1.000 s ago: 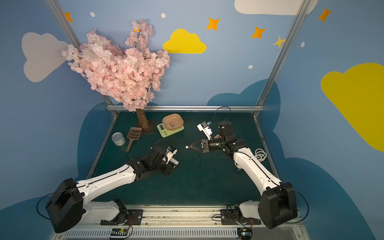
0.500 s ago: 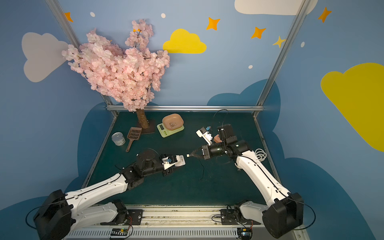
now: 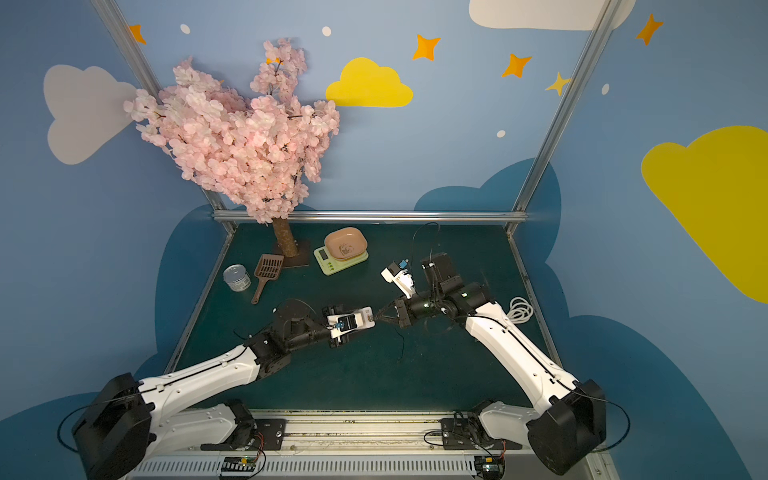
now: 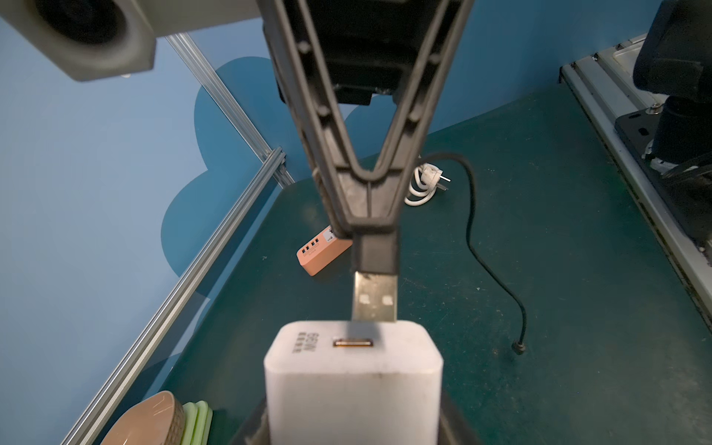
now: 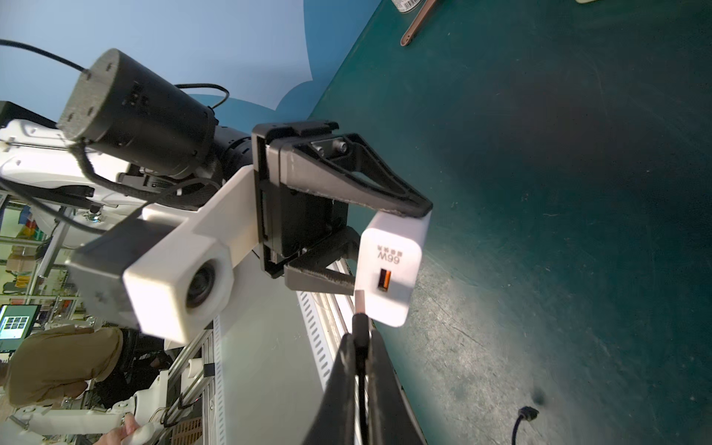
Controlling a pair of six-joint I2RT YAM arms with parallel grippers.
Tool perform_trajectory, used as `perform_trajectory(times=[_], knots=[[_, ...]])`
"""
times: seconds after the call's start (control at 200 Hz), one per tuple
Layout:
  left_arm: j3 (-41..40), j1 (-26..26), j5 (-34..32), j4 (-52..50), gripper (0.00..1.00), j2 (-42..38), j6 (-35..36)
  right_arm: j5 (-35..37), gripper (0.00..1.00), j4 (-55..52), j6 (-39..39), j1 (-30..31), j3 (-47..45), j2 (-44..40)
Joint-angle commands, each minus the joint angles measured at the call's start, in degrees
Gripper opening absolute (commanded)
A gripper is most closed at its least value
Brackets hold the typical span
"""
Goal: Charge the electronic scale
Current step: Insert the charging cable into the plug.
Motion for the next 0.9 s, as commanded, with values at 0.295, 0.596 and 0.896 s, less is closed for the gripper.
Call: perform_trajectory(times=[0.295, 0.596, 0.896], knots=[[-0.1, -0.6, 1.1, 3.4, 0.24, 0.5, 1.0, 4.3, 0.00, -1.1, -0.5, 1.5, 2.7, 2.4], [0.2, -0.8, 0.4, 3.7, 0.24, 1.2, 1.3, 6.2, 0.00, -0.6, 1.7, 2.0, 3.2, 3.2], [1.5, -1.5, -4.3, 3.0, 0.24, 3.1, 3.7, 11.2, 0.00, -1.9, 4.2, 3.4, 4.6, 5.1]])
